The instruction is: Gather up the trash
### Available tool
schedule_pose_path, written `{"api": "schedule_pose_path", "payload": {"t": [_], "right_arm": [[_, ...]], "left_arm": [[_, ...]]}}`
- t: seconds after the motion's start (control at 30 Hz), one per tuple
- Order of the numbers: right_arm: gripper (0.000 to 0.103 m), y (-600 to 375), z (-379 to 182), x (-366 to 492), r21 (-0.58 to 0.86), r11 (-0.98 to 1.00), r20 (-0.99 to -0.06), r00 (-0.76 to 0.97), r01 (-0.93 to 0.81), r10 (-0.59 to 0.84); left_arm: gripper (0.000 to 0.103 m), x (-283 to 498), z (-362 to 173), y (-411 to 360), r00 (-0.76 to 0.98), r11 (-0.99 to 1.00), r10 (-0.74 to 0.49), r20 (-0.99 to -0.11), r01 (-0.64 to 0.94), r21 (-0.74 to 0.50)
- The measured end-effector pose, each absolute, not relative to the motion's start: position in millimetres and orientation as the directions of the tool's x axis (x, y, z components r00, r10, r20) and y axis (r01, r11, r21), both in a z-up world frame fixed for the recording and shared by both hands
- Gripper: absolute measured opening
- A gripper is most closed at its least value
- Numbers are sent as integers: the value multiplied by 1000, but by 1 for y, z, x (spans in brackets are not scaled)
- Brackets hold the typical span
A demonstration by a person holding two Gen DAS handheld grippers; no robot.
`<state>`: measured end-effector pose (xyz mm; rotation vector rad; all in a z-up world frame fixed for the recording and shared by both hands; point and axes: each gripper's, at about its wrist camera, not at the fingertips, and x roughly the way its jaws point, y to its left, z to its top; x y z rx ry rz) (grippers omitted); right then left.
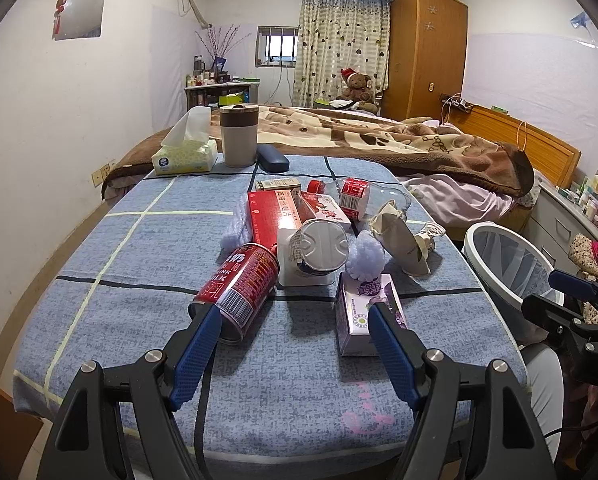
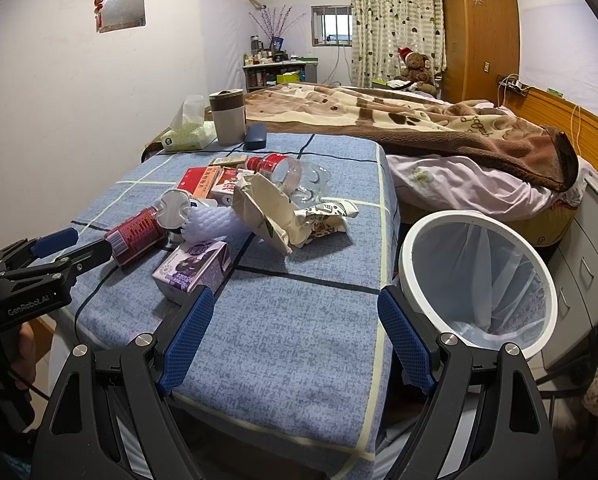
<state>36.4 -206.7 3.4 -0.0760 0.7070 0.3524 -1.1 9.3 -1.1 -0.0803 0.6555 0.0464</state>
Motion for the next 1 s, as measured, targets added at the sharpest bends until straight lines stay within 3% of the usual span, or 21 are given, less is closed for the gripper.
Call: {"api": "schedule_pose_path", "payload": {"t": [1.0], "right_arm": [[86, -204, 2, 38, 55, 936, -652, 698, -347, 297]], "left_arm": [[76, -1, 0, 13, 787, 995, 20, -617, -75, -64]]}}
